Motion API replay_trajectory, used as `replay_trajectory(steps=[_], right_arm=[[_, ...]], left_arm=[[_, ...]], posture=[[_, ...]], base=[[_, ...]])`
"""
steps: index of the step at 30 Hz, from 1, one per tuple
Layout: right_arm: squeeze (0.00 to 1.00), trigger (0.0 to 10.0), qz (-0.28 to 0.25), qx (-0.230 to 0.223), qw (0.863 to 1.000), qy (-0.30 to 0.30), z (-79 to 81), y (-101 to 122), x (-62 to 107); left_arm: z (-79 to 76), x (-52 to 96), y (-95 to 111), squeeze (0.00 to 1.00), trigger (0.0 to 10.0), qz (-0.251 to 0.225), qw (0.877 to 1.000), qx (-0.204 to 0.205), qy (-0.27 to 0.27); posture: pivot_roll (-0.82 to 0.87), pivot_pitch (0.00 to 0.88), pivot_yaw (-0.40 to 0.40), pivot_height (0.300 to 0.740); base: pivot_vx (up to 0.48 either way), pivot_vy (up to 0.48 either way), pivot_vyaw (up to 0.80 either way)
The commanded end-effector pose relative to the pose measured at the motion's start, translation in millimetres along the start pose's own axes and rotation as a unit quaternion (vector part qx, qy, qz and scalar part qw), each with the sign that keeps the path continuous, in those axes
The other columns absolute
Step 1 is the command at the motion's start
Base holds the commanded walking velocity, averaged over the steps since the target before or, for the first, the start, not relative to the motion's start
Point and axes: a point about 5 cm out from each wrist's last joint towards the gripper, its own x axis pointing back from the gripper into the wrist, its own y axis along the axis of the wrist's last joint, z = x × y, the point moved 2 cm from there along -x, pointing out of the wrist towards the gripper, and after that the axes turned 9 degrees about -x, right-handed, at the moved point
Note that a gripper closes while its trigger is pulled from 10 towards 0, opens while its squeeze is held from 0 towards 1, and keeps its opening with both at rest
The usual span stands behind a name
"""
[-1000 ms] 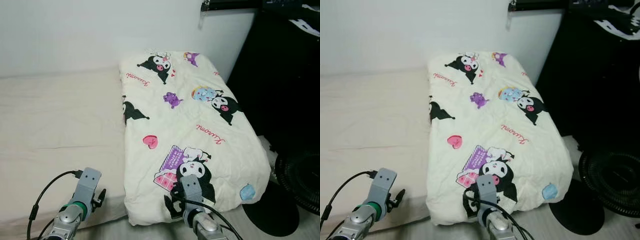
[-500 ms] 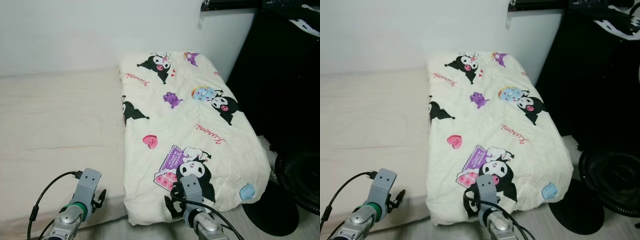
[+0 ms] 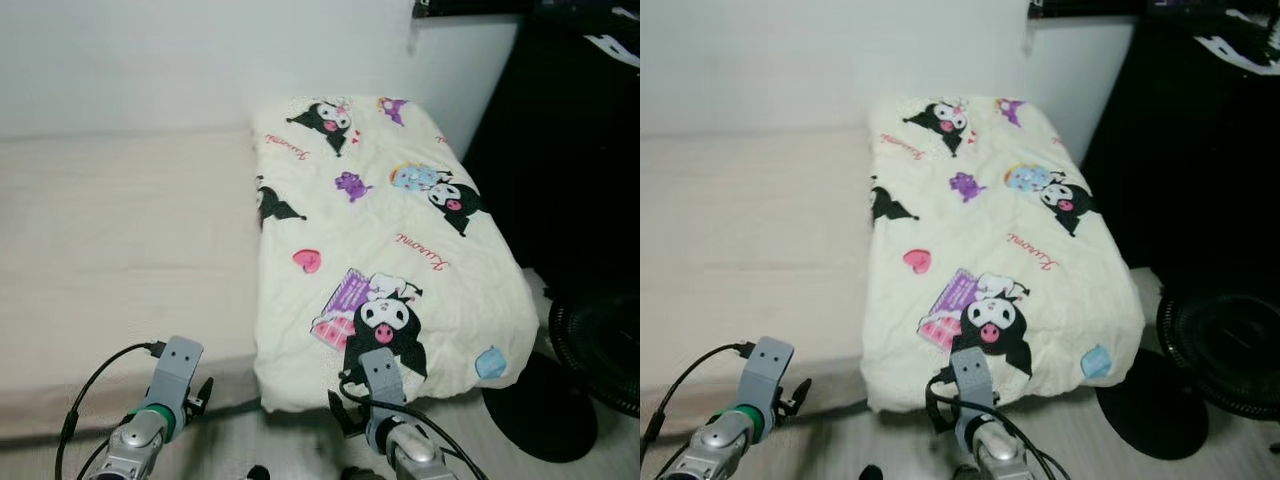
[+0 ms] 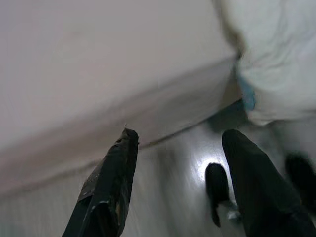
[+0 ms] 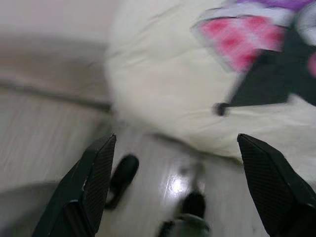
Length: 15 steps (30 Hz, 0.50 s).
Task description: Clean up the room
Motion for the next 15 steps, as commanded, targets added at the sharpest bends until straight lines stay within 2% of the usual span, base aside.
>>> replay_trajectory(steps=[1,6,8,15], right_arm=[[0.0,10.0,0.003,0.003,1.0,0.003,1.6,-1.5,0.0],[0.0,10.0,0.003,0.003,1.0,0.003,1.6,-1.5,0.0],[0.0,10.0,0.004,0.003,1.0,0.002,1.5,-1.8,0.1],[0.0,10.0,0.005,-0.006,1.0,0.001,0.8,-3.1,0.6]], left_arm=[[-4.2,5.1,-15.3,0.0,10.0,0.023,1.0,0.005,-0.004],[-4.2,5.1,-15.3,0.0,10.0,0.023,1.0,0.005,-0.004],[-4.3,5.1,-15.4,0.0,10.0,0.023,1.0,0.005,-0.004],[-5.8,5.4,-15.2,0.0,10.0,0.019,1.0,0.007,-0.008]], posture=[[0.0,0.056,0.031,0.735],[0.0,0.056,0.031,0.735],[0.0,0.056,0.031,0.735],[0.0,0.057,0.031,0.735]], base=[[-0.368,0.0,0.0],[-0.368,0.0,0.0],[-0.356,0.0,0.79],[0.0,0.0,0.0]])
